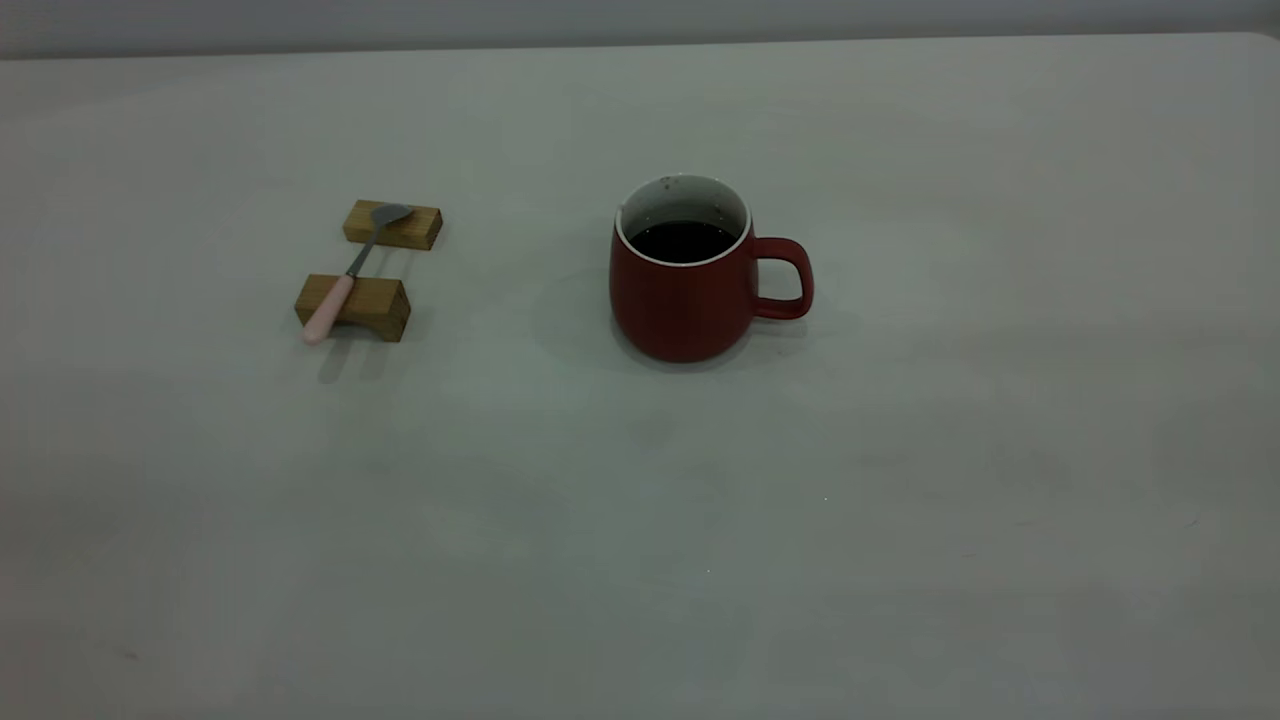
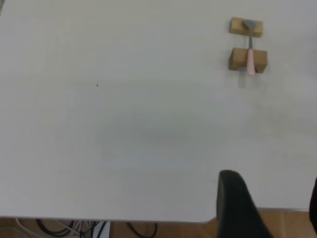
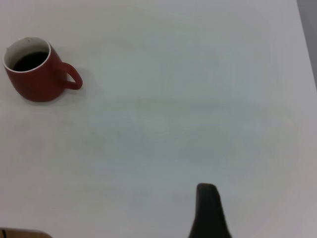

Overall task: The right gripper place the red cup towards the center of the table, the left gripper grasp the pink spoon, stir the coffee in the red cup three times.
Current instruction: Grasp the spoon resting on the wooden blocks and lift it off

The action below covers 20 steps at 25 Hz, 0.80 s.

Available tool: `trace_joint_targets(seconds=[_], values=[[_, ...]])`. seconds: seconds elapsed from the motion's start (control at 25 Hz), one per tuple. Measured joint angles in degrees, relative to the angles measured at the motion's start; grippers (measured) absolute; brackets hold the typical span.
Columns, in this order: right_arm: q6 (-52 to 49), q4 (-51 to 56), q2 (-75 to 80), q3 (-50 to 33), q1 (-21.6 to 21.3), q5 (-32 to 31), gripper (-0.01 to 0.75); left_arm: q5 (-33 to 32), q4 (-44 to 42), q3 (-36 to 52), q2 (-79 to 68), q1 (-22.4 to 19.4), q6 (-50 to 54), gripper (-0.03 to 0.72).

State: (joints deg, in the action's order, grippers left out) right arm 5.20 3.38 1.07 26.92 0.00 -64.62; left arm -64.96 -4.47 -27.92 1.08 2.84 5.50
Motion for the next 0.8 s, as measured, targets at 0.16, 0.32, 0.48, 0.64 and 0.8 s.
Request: trace_joint_targets(seconds=[0.16,0.32,0.48,0.64,0.8], values=[[0.0,0.0,0.0,0.0,0.0,0.0,0.588,1.4,-0.3,-0.7,-2.2,0.0,0.2,0.436],[0.0,0.0,0.0,0.0,0.0,0.0,0.588,8.4,-0.4,-3.7,-13.5,0.0,0.2,0.513],[0.0,0.0,0.0,0.0,0.0,0.0,0.588,14.7,-1.1,-7.3,-31.1,0.0,0.5,0.641],[0.0,0.0,0.0,0.0,0.0,0.0,0.588,20.9,-0.3,-12.2,-49.5,0.0,0.9,0.676],[0.0,0.0,0.0,0.0,0.0,0.0,0.588,25.9,1.5,-18.1,-67.5,0.1,0.3,0.676]])
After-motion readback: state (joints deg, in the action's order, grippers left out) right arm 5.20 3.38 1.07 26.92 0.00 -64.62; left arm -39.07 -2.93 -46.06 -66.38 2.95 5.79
